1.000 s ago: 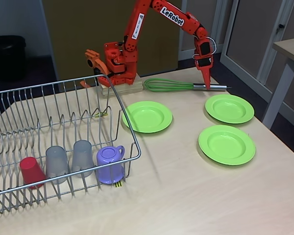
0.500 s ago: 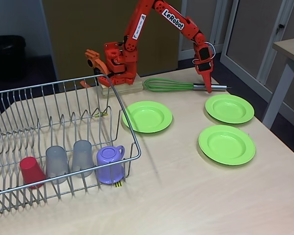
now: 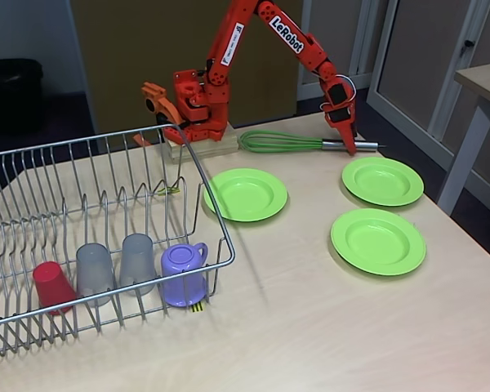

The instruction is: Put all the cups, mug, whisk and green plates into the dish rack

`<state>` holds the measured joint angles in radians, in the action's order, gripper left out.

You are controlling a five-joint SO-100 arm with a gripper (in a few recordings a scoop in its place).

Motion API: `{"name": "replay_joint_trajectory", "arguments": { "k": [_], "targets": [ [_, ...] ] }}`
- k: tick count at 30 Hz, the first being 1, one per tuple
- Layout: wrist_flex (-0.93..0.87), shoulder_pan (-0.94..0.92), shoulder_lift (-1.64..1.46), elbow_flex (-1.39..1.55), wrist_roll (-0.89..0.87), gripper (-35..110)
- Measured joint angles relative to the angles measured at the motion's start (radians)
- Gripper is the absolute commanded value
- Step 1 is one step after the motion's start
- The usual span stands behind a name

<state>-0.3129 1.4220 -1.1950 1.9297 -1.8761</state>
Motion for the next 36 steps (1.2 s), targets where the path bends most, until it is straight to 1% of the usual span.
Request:
{"name": "replay_joint_trajectory", "arguments": {
  "k": [3,6,8,11,14,17,25,32,34,36],
  "targets": [
    [0.029,-0.002,0.0,0.017,0.0,7],
    [0.061,0.0,0.0,0.04,0.0,4],
    [0.074,-0.002,0.0,0.054,0.0,5],
    [0.104,0.0,-0.002,0.071,0.002,14],
    [0.124,-0.008,-0.002,0.075,0.046,20],
    [0.123,-0.032,-0.006,0.075,0.13,22],
    [0.061,-0.127,-0.028,0.075,0.345,24],
    [0.063,-0.135,0.021,0.074,0.382,24],
    [0.074,-0.133,0.038,0.075,0.38,23],
    [0.078,-0.135,0.054,0.083,0.38,18]
  ]
}}
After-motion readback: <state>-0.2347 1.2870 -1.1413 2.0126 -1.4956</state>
